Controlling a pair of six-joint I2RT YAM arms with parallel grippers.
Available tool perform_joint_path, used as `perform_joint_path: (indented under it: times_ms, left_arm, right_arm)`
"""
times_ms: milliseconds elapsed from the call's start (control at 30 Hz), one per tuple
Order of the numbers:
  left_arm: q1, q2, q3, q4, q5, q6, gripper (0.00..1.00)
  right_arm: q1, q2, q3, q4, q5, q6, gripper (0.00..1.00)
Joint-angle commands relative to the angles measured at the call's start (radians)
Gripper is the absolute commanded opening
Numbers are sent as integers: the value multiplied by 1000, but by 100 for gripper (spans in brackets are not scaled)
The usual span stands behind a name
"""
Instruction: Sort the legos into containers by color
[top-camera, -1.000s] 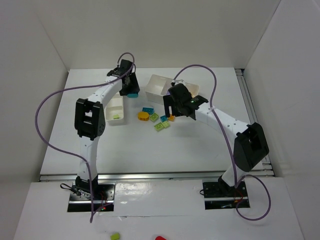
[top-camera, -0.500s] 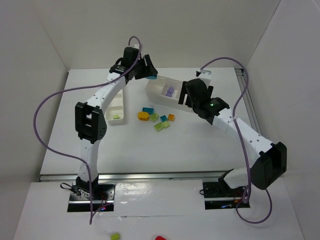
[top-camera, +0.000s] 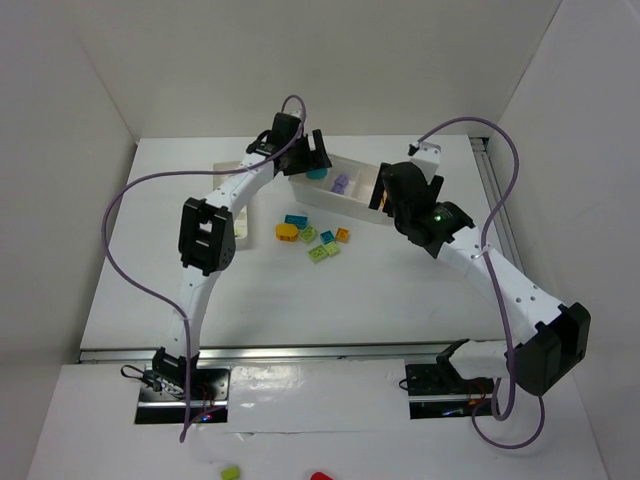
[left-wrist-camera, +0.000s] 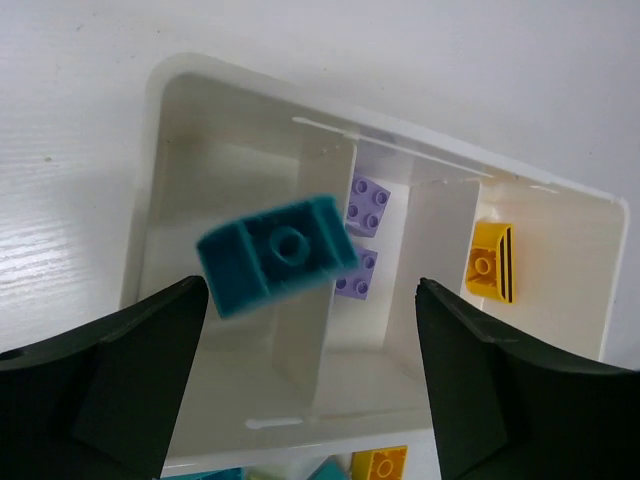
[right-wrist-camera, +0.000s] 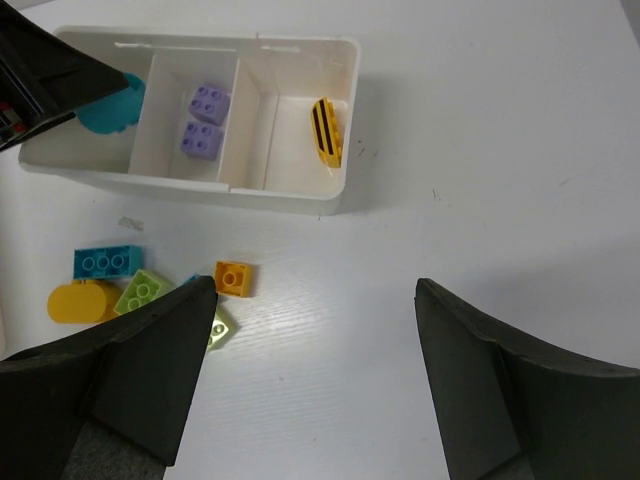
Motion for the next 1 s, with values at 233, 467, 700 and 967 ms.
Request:
perform_joint_path:
  times_ms: [233, 467, 700, 967]
  left_arm:
    - [-2, -237, -31, 46, -10, 80, 100]
    - [136, -475, -209, -33, -61, 3, 98]
    - [243, -704, -465, -63, -39, 29, 98]
    - [309, -882, -757, -41, 14, -15, 97]
  right_arm:
    - [-1, 199, 122, 33, -143, -64, 87]
    - [-33, 507, 415, 101, -285, -135, 82]
    - [-42, 815, 734, 220, -502, -210, 85]
    - [-21, 1115, 1016, 222, -792, -261, 88]
